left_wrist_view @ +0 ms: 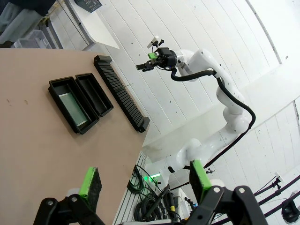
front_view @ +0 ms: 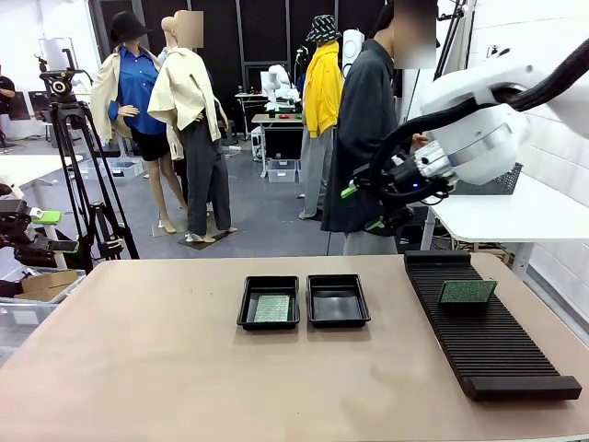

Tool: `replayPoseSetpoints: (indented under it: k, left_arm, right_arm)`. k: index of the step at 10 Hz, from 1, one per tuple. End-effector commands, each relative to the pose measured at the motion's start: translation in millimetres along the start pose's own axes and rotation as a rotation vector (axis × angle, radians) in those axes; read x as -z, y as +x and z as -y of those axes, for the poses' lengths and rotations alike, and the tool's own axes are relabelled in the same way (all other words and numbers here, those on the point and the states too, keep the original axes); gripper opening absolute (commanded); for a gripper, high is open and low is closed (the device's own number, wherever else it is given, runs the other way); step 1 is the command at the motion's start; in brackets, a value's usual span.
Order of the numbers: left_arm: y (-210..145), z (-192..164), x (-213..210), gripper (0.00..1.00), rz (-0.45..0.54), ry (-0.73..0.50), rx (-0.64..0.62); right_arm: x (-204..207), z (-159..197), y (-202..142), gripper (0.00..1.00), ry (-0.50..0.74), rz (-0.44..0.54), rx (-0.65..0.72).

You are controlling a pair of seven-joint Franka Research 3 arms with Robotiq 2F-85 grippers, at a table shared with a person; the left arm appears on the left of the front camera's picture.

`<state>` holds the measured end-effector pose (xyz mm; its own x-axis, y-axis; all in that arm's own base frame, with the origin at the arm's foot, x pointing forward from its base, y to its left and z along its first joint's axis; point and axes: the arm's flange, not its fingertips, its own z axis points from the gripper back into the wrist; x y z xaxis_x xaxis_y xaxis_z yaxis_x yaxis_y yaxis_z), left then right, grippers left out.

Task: Inspect and transfer BCBs to ESD trays.
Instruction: Pick up the ESD tray and place it on the left side of the table.

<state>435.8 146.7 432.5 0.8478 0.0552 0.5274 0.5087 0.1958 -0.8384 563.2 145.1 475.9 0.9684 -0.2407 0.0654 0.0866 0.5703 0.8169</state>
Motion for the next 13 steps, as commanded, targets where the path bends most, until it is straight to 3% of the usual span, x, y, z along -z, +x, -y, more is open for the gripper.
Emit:
replayPoseSetpoints:
  k: [1,3,7,13]
  left_arm:
    - [0.2,2.2,-1.1,1.0,0.003,-0.002,-0.003]
    - [0.2,2.2,-1.1,1.0,0.003,-0.002,-0.003]
    - [0.2,2.2,-1.1,1.0,0.003,-0.002,-0.003]
    - [0.2,2.2,-1.1,1.0,0.003,-0.002,-0.003]
  right_arm:
    - [-22.7,27.3,-3.6,1.0,0.066,0.006,0.014]
    - [-49.7,64.0,8.0,1.0,0.135,0.003,0.044]
    - [-99.2,134.2,9.5,1.0,0.252,-0.145,0.027]
    - [-129.8,207.8,20.4,1.0,0.473,-0.16,-0.007]
